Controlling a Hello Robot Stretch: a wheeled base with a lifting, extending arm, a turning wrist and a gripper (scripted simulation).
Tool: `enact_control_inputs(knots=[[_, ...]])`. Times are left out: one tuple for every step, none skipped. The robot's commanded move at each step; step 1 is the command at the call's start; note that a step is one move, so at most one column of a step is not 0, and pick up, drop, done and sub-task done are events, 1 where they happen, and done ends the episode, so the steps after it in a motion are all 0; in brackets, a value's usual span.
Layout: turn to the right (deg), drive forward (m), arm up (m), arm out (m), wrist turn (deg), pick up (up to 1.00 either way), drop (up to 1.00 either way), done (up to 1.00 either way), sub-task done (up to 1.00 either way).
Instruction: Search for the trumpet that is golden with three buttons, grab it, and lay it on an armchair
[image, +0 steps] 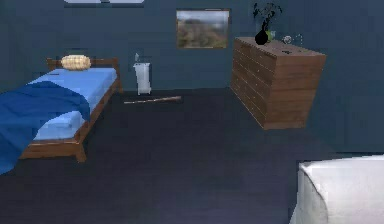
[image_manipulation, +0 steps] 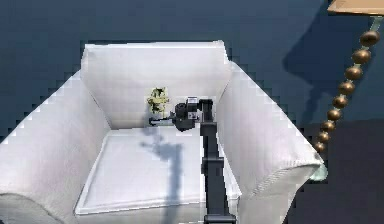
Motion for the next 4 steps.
enact_control_inputs(knots=[[0.0,0.00,0.00,0.00,0.0,0.00,1.00,0.00,0.00],[0.0,0.00,0.10,0.00,0.0,0.00,0.00,0.00,0.00],[0.0,0.00,0.00,-0.08,0.0,0.00,0.00,0.00,0.00],[0.0,0.00,0.00,0.00,0.0,0.00,0.00,1.00,0.00]])
